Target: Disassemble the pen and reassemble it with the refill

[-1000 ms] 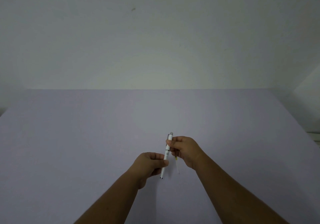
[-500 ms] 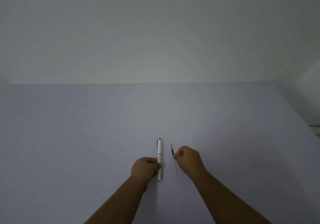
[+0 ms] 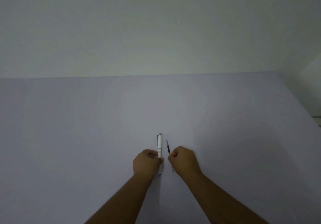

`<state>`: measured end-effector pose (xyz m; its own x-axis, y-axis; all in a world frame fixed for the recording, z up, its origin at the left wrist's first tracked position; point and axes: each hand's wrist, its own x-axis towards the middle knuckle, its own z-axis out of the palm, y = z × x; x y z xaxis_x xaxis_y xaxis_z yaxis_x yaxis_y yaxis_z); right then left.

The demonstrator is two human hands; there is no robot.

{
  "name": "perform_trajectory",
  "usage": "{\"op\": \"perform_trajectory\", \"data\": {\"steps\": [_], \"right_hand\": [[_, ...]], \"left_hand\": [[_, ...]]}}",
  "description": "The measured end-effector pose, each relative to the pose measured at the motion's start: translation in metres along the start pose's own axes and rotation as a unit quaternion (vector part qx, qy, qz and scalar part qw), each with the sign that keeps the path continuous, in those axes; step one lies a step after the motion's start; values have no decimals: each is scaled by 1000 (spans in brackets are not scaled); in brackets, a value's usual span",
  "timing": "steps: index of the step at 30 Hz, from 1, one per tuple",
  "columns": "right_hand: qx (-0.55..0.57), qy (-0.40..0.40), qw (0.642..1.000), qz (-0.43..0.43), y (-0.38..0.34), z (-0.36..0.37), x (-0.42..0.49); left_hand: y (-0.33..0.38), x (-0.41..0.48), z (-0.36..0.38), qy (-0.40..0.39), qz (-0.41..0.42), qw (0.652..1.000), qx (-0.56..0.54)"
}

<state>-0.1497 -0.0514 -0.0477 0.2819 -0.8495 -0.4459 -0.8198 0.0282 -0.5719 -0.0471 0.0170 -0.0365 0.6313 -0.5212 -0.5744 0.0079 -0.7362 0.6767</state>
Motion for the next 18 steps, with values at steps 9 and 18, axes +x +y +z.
{"op": "perform_trajectory", "data": {"steps": [9,18], "right_hand": [[12,-1,1000,-1,0,3,-5],[18,-3,1000,2,2,3,-6]], "left_hand": [[-2,-2,-1,-3,10,1000,15],[-4,-4,-3,-3,12,1000,24]]}}
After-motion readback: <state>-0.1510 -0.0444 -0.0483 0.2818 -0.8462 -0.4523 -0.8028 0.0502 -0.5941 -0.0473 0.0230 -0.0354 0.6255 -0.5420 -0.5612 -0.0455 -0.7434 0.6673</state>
